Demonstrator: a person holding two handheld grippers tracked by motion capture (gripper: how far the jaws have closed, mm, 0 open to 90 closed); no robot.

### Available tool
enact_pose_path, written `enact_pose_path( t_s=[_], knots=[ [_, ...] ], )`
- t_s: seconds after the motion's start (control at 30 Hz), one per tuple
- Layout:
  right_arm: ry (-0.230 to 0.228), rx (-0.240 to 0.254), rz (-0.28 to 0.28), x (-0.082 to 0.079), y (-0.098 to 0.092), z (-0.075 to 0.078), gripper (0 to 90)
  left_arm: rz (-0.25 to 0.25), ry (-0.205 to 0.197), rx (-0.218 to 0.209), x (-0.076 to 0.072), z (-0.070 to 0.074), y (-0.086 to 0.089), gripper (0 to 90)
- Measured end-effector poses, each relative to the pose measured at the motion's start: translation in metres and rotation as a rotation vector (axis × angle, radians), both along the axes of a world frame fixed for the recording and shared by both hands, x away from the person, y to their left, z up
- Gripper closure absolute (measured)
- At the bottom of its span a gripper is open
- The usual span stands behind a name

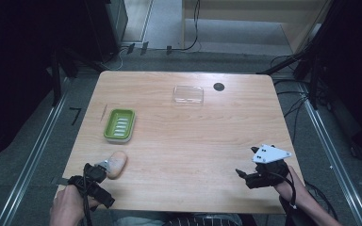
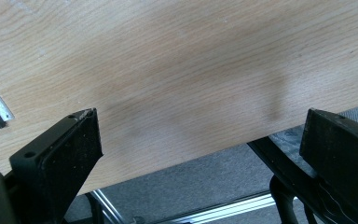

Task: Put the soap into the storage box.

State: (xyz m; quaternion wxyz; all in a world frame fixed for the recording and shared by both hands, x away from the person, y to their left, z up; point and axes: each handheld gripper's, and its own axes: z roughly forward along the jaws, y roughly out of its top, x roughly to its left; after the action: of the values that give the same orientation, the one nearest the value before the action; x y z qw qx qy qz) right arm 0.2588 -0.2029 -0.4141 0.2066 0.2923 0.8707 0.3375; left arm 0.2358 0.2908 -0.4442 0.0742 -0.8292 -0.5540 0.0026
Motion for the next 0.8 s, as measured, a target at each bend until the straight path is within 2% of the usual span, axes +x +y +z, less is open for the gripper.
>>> enact_pose_path(
  t_s=[0.3, 0.4, 0.47, 0.67, 0.8],
  knots=[
    [0.0, -0.003, 0.001, 0.0, 0.0004, 0.0003, 13.6, -0.005, 0.007, -0.005, 0.0006, -0.0004, -0.0001, 0.0],
    [-0.002, -0.007, -0.001, -0.0006, 0.0013, 0.0006, 13.6, -0.009, -0.004, -0.011, 0.0007, 0.0005, 0.0001, 0.0],
    [-0.004, -0.005, 0.001, -0.0009, 0.0017, 0.0009, 13.6, -0.005, -0.022, -0.038, 0.0002, 0.0022, 0.0012, 0.0],
    [-0.008, -0.012, 0.002, -0.0014, 0.0021, 0.0013, 13.6, 0.0, -0.031, -0.049, 0.0013, 0.0039, 0.0014, 0.0],
    [-0.006, -0.012, 0.004, -0.0009, 0.0023, 0.0006, 13.6, -0.005, -0.037, -0.054, 0.0072, 0.0079, -0.0016, 0.0]
  ],
)
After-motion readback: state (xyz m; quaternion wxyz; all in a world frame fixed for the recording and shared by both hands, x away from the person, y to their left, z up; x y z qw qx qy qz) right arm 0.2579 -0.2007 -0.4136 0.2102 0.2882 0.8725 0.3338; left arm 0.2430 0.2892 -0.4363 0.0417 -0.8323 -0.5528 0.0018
